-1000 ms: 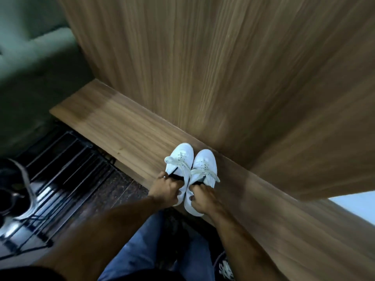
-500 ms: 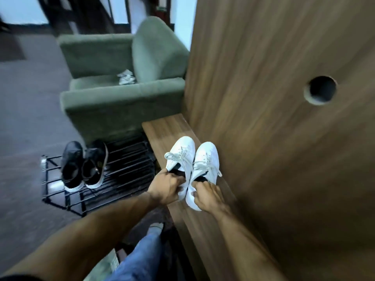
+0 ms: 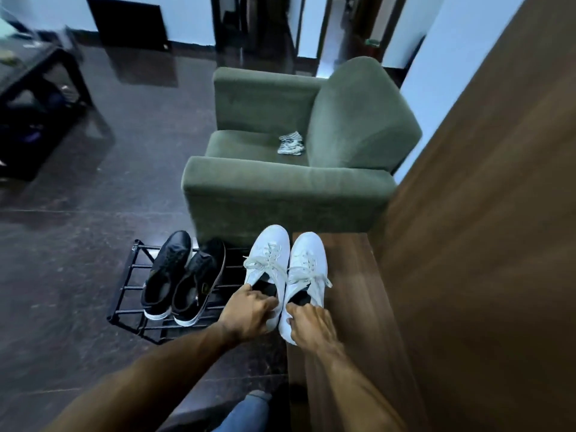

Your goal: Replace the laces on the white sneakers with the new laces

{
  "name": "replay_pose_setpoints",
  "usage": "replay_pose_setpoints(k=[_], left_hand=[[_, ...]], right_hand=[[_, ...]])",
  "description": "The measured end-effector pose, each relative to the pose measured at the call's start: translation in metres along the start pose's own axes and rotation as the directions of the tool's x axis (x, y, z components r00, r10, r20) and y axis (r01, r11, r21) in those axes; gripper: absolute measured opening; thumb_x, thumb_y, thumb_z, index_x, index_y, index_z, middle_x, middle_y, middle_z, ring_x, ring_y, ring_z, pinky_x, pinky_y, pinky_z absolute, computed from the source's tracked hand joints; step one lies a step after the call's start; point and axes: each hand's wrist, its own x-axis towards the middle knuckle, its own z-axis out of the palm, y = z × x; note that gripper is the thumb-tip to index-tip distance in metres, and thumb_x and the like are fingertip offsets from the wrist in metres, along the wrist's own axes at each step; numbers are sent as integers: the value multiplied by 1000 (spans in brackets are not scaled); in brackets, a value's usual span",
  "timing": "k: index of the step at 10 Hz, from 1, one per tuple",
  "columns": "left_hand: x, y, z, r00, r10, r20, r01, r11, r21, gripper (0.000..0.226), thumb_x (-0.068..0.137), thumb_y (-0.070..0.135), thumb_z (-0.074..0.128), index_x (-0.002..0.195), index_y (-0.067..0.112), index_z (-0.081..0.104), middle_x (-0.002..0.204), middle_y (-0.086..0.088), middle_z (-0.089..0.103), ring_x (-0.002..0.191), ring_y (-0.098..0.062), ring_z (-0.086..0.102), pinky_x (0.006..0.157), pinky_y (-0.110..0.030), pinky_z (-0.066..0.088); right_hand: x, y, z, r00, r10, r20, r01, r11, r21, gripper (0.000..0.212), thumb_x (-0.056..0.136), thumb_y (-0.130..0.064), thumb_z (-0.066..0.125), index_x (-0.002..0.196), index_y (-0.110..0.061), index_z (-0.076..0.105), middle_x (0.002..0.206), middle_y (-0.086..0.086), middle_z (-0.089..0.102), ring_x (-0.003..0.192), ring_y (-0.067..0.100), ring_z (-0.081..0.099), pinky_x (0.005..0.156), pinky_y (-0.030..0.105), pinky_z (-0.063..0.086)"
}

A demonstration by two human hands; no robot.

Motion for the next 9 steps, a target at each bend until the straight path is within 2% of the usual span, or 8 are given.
replay_pose_setpoints(k=[1,3,5,6,7,8,9], left_hand=[[12,-31,42,996,-87,-35,86,996,-27,17,69,36,48,58,23,48,49,6,53,49,-12,53,60,-26,22],[28,-82,131,967,-251,30,252,968,-16,18,67,39,52,59,23,50,51,7,56,50,-11,55,62,-27,25],[24,-102,199,941,-323,100,322,946,26,19,69,43,50,60,26,53,53,10,58,53,-10,56,64,-29,24],[15,-101,209,929,-351,118,349,936,31,21,73,44,47,66,28,58,58,11,60,58,-11,57,63,-31,23],[16,-96,209,920,-368,136,361,930,76,24,74,44,43,69,28,59,62,11,61,63,-13,57,65,-31,24],[23,-89,194,884,-444,148,447,894,18,23,74,41,45,78,27,63,73,11,64,76,-15,63,73,-31,36],[38,-81,168,844,-530,86,536,840,-85,26,78,41,51,98,29,63,90,9,66,89,-17,61,76,-36,47]], right_hand=[[57,9,29,995,-82,49,83,996,-32,12,95,-20,46,104,-17,53,102,15,66,99,38,60,76,40,44],[150,23,91,976,-169,137,179,982,-63,14,96,-18,43,105,-16,54,103,15,66,99,38,60,75,40,43],[193,30,147,950,-248,189,272,955,-118,23,94,-11,43,112,-15,56,102,17,67,99,39,62,80,41,46],[198,31,157,934,-299,196,324,939,-114,24,92,-10,43,112,-15,56,97,17,68,94,38,63,79,41,46],[195,34,152,929,-305,209,331,939,-98,20,95,-17,47,114,-14,53,101,16,68,97,37,63,80,40,46],[187,33,126,940,-252,230,264,964,-24,27,94,-28,50,116,-14,54,112,14,65,107,34,58,86,38,46],[180,34,93,964,-207,165,199,978,63,31,92,-33,50,118,-17,57,118,9,63,113,31,55,88,37,45]])
